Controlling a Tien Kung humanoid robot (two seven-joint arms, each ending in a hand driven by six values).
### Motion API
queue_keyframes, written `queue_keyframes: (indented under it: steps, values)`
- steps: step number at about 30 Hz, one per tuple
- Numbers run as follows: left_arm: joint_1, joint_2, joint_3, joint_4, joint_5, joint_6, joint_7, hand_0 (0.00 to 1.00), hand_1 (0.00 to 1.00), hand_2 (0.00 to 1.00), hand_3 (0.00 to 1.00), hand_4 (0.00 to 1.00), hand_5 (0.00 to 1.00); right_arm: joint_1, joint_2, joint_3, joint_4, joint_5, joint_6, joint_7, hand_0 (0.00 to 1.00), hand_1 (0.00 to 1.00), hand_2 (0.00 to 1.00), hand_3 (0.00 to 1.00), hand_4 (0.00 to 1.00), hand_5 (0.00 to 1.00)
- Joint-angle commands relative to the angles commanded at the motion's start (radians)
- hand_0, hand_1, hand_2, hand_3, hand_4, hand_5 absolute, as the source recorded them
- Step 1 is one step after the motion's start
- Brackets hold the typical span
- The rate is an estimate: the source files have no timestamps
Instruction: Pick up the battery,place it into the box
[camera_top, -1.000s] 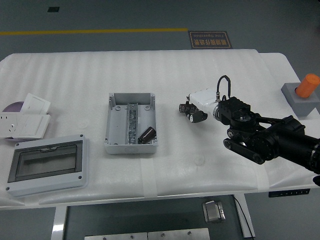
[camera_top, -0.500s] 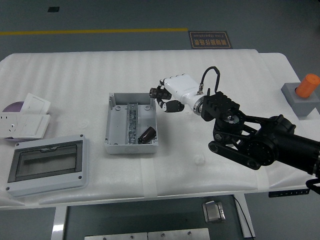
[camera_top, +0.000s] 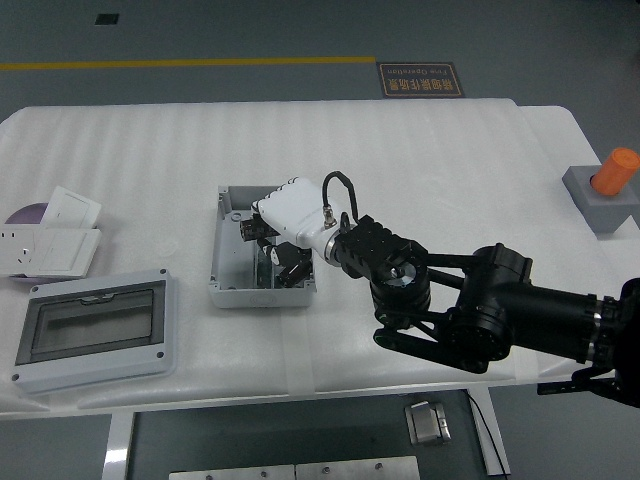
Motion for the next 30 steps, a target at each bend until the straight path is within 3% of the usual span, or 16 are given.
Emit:
queue_keyframes:
  steps: [3,4,13,18,25,30]
  values:
    - [0.001,0.001,0.003,0.000,-0.003,-0.001,0.000,0.685,0.697,0.459,0.525,0.514,0.482,-0.001,0.002,-0.006,-0.012,0.005,0.000,-0.001,0.809,0.788,0.800,0.828,0.688,0.477]
    - [0.002,0.001,0.005,0.001,-0.005,-0.001,0.000,0.685,0.697,0.459,0.525,0.513,0.484,-0.002,0.002,-0.009,-0.017,0.008,0.000,-0.001,0.943,0.887,0.917,0.980,0.792,0.506]
    - [0.002,0.001,0.012,0.002,-0.009,-0.002,0.001,0.685,0.697,0.460,0.524,0.515,0.485,-0.022,-0.016,0.017,-0.035,0.061,-0.015,0.021,0.952,0.902,0.931,0.990,0.823,0.520]
    - [0.005,-0.001,0.009,0.002,-0.008,-0.003,0.002,0.685,0.697,0.458,0.524,0.517,0.487,-0.068,-0.083,0.116,-0.016,0.109,-0.046,0.039,0.953,0.904,0.936,0.998,0.844,0.540]
    - [0.020,-0.008,-0.004,0.001,-0.006,-0.004,0.004,0.685,0.697,0.458,0.524,0.519,0.487,-0.173,-0.215,0.313,-0.005,0.129,-0.076,0.057,0.947,0.895,0.930,0.997,0.858,0.561]
    - [0.033,-0.006,-0.002,0.003,-0.008,-0.003,0.006,0.686,0.698,0.458,0.524,0.518,0.485,-0.219,-0.250,0.438,-0.048,0.180,-0.090,0.078,0.925,0.879,0.902,0.990,0.858,0.582]
